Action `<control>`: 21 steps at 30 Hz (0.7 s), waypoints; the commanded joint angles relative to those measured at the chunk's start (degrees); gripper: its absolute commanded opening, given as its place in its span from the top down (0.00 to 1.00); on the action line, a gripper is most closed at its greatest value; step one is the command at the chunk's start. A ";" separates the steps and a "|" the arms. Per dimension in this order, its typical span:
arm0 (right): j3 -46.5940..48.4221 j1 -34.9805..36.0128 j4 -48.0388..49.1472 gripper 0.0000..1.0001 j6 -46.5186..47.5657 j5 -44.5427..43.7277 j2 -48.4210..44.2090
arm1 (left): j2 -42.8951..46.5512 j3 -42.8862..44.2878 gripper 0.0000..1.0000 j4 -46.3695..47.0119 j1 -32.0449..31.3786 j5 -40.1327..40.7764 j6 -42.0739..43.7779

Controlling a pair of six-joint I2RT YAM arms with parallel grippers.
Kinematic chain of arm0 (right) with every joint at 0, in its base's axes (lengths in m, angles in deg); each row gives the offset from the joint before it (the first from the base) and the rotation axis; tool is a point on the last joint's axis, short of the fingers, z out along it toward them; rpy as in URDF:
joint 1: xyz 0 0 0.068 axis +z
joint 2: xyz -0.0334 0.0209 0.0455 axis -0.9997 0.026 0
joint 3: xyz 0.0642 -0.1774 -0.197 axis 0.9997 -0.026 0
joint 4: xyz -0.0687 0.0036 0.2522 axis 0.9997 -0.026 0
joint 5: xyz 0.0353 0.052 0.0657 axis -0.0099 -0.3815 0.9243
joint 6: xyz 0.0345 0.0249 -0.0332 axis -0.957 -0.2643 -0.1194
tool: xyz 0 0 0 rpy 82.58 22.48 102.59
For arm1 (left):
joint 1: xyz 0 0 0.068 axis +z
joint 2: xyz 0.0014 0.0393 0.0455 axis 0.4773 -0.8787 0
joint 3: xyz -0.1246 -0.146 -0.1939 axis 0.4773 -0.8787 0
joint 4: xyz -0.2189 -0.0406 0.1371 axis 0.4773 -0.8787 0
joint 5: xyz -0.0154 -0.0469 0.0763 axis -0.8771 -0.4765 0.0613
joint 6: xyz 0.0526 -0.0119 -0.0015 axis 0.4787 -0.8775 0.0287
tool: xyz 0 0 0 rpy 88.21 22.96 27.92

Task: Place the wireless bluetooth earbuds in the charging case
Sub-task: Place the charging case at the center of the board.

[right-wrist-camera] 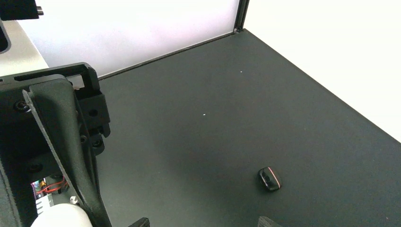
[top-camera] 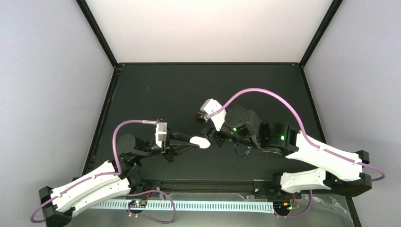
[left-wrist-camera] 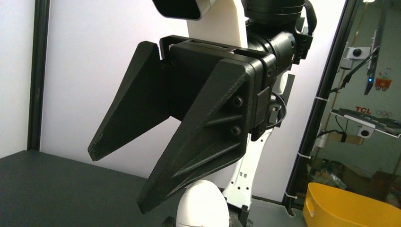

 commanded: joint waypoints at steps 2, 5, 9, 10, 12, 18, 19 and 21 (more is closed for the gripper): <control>-0.12 0.38 -2.59 0.41 1.23 0.65 -0.19 | -2.00 4.89 0.98 1.12 0.10 3.28 -1.99; -0.84 1.29 -3.15 0.42 1.42 -0.13 0.58 | -2.91 6.10 0.98 1.53 0.10 4.36 -3.28; -1.67 2.40 -3.01 0.42 1.35 -0.18 1.63 | -3.34 7.21 0.99 2.88 0.10 5.82 -4.42; -1.75 2.54 -2.89 0.42 1.28 0.04 1.89 | -3.35 7.55 0.98 2.96 0.10 6.16 -4.48; -1.88 2.60 -2.71 0.42 0.51 -0.55 1.93 | -3.35 7.96 0.98 2.59 0.10 6.57 -4.01; -5.16 -7.03 2.84 0.36 -5.44 -2.33 -4.69 | -1.94 3.67 0.98 -6.72 0.31 14.77 0.33; -6.90 -9.59 4.45 0.35 -6.78 -1.44 -6.36 | -1.59 1.89 0.98 -7.06 0.43 16.40 -0.01; -10.66 -13.83 6.92 0.32 -8.83 -0.31 -9.58 | -0.85 -1.99 0.98 -6.92 0.81 20.49 -1.82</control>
